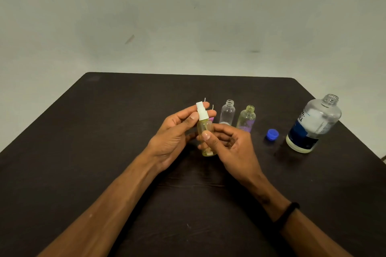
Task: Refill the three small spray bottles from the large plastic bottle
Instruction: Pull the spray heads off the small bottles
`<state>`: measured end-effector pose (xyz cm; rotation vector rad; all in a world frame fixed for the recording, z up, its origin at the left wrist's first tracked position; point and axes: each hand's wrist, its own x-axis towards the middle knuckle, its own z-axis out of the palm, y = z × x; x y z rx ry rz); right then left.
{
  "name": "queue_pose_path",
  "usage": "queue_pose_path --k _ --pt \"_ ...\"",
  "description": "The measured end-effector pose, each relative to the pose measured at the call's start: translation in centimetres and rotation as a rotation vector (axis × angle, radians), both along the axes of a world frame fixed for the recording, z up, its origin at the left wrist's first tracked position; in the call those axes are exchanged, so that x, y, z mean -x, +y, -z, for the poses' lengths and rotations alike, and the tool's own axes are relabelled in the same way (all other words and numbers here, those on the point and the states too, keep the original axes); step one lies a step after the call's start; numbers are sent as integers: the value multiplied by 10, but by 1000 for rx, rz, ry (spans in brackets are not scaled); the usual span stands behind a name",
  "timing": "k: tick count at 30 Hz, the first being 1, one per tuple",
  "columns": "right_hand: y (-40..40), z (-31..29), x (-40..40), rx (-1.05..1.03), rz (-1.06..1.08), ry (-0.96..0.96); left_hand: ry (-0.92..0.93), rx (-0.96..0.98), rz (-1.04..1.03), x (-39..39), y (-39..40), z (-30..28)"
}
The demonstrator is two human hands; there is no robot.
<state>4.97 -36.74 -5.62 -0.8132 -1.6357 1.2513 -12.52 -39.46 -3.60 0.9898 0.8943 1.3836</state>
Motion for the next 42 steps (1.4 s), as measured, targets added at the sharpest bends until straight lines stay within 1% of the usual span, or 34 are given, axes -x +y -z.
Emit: queue_pose_path --k 7,17,22,26,29,33,35,39,42 --pt "1 5 2 -72 56 -66 -28 -24 -148 1 2 1" --pt "1 6 2 -186 151 -127 25 -88 -353 -4 3 7" --pt "0 5 2 -265 218 -151 90 -142 -464 -10 3 10" --pt "0 4 3 -300 242 -178 160 -143 -519 -13 1 9" --pt "-2 5 4 -261 220 -150 165 -118 -475 -13 1 7" --pt "-2 4 4 -182 196 -105 101 -16 -234 -8 1 6" --pt "-2 3 4 -165 195 -103 99 -5 -170 -6 1 5" --pt "-2 3 4 -171 188 -115 116 -33 -152 -5 0 4" --pt "-3 2 4 -167 182 -122 93 -40 -174 -6 0 4"
